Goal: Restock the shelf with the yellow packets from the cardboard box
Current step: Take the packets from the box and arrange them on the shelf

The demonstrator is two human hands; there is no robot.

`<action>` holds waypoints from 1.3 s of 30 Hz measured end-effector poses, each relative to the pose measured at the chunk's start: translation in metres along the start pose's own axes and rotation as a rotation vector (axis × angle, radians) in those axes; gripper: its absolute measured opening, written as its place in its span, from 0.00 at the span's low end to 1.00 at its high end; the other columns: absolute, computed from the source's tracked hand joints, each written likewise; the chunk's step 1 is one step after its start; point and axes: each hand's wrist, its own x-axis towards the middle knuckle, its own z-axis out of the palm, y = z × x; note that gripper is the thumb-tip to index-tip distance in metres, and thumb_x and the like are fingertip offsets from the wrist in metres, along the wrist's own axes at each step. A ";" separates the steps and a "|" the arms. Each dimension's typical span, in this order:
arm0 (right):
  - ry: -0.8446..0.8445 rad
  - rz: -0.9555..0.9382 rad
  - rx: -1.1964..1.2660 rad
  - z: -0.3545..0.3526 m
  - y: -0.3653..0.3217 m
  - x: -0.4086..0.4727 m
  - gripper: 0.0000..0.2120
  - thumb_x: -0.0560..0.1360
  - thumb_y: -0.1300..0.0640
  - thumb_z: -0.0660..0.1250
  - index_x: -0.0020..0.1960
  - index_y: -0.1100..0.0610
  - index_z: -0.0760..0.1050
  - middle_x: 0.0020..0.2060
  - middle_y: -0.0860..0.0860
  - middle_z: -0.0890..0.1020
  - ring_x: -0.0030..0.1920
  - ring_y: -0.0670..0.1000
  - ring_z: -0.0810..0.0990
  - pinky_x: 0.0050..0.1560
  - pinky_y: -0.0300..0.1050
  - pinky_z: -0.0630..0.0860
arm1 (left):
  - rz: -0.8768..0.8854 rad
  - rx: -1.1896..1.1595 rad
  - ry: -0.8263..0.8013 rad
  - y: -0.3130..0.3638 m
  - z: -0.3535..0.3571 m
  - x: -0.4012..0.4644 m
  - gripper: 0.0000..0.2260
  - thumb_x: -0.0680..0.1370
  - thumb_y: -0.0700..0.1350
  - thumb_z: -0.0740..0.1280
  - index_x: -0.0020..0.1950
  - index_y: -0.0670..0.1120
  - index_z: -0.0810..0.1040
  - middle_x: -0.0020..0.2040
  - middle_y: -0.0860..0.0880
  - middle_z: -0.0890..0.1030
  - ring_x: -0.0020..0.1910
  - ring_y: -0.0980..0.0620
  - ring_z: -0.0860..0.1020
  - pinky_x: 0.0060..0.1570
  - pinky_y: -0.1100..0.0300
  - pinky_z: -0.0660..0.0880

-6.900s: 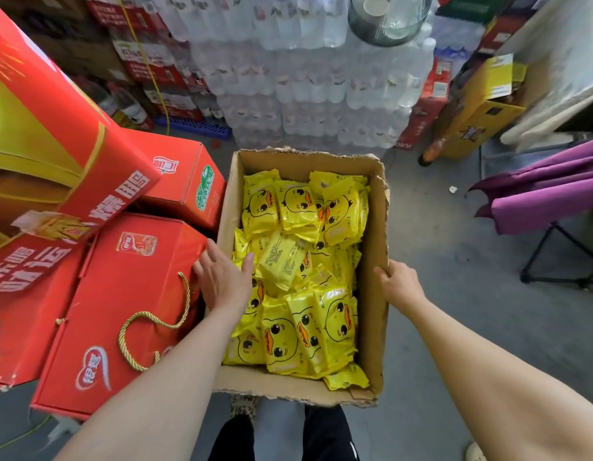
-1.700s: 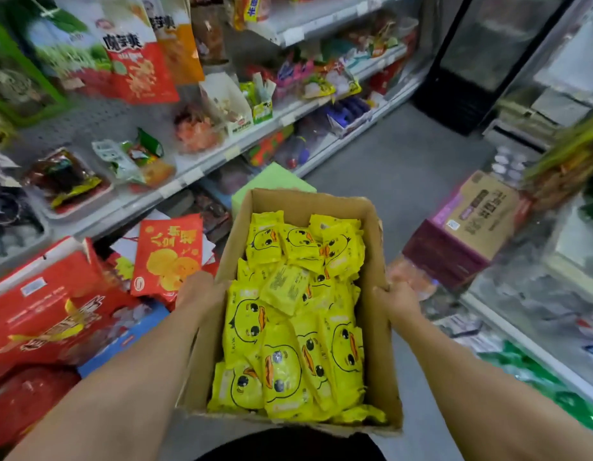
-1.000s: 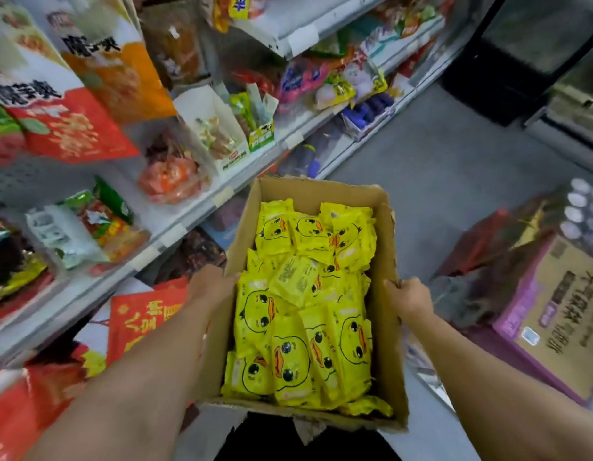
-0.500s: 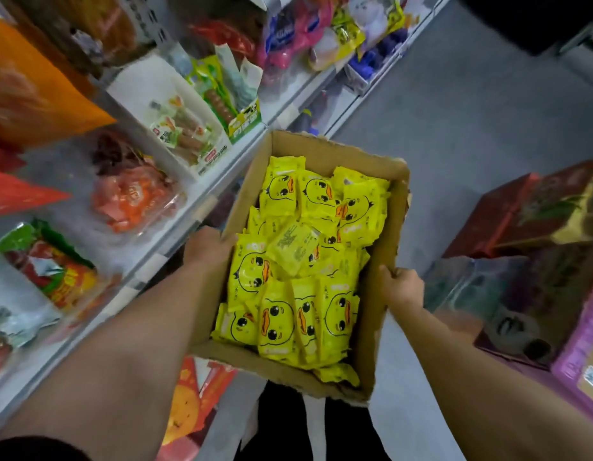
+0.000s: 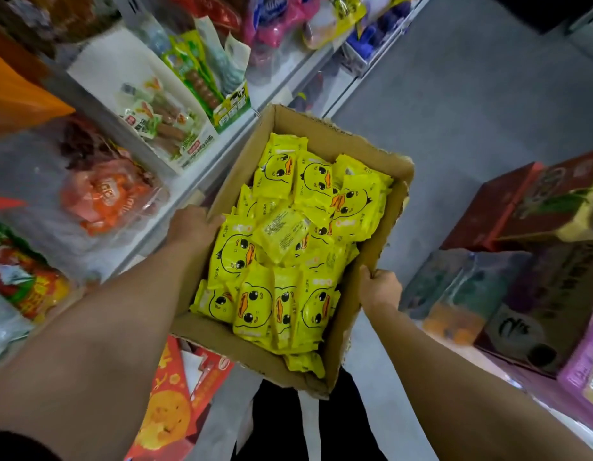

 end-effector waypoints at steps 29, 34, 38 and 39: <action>-0.614 -0.522 -0.432 0.019 -0.039 -0.030 0.36 0.75 0.59 0.72 0.78 0.53 0.59 0.69 0.56 0.74 0.64 0.55 0.77 0.55 0.44 0.76 | -0.335 -0.616 -0.215 0.013 0.129 -0.158 0.18 0.79 0.55 0.66 0.63 0.45 0.79 0.60 0.46 0.81 0.56 0.47 0.77 0.55 0.57 0.72; -0.529 -0.631 -0.626 0.031 -0.034 -0.022 0.39 0.70 0.52 0.77 0.76 0.50 0.63 0.66 0.57 0.74 0.70 0.58 0.68 0.66 0.55 0.72 | -0.409 -0.676 -0.221 0.012 0.144 -0.159 0.21 0.77 0.52 0.71 0.66 0.43 0.77 0.60 0.47 0.80 0.56 0.49 0.77 0.52 0.61 0.69; -0.418 -0.745 -0.830 0.023 -0.031 -0.020 0.26 0.69 0.46 0.76 0.66 0.46 0.76 0.60 0.54 0.76 0.67 0.58 0.67 0.61 0.54 0.74 | -0.480 -0.749 -0.245 0.007 0.154 -0.156 0.22 0.71 0.51 0.77 0.61 0.45 0.77 0.56 0.47 0.81 0.53 0.46 0.79 0.57 0.50 0.77; -0.412 -0.764 -0.826 0.021 -0.029 -0.017 0.22 0.69 0.46 0.76 0.63 0.47 0.79 0.58 0.53 0.78 0.66 0.57 0.69 0.59 0.53 0.75 | -0.473 -0.740 -0.262 0.006 0.156 -0.157 0.21 0.70 0.51 0.77 0.60 0.46 0.78 0.56 0.46 0.82 0.54 0.46 0.79 0.58 0.49 0.77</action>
